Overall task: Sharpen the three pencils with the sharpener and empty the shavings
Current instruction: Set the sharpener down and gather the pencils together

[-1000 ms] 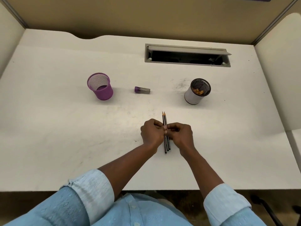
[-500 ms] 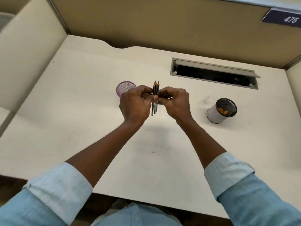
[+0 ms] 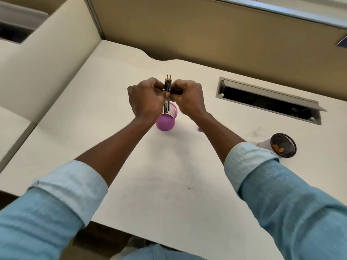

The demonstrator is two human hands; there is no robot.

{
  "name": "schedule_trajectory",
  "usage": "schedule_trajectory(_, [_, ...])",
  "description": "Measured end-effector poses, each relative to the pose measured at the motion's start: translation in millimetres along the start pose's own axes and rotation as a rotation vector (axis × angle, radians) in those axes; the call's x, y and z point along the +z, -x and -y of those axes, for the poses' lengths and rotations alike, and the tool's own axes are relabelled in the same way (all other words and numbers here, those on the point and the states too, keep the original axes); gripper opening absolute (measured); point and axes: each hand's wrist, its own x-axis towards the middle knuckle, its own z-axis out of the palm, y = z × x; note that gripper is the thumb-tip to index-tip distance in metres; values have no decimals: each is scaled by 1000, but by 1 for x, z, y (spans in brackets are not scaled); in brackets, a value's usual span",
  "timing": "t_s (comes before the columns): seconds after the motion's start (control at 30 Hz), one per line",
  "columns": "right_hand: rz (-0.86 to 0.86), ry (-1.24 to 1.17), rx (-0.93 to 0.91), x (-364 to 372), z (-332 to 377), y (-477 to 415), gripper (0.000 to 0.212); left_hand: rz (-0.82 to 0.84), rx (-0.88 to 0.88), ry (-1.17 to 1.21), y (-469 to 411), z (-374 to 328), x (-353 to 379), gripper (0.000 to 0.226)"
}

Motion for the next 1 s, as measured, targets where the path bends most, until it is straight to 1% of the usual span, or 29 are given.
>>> schedule_trajectory(0.13, [52,153,89,17,-11,1,18,5,-35,-119,-1,18,11,14])
schedule_trajectory(0.27, [115,244,147,26,-18,8,18,56,-77,-198,3,32,22,13])
schedule_trajectory(0.4, [166,299,181,30,-18,12,21,82,-103,-236,4,45,33,12])
schedule_trajectory(0.57, [212,365,181,37,-21,15,24,114,-120,-302,0,60,43,13])
schedule_trajectory(0.77, [175,389,168,45,-29,17,24,120,-123,-368,-4,74,52,11])
schedule_trajectory(1.0, [89,337,177,48,-34,21,21,125,-85,-388,-5,75,52,6])
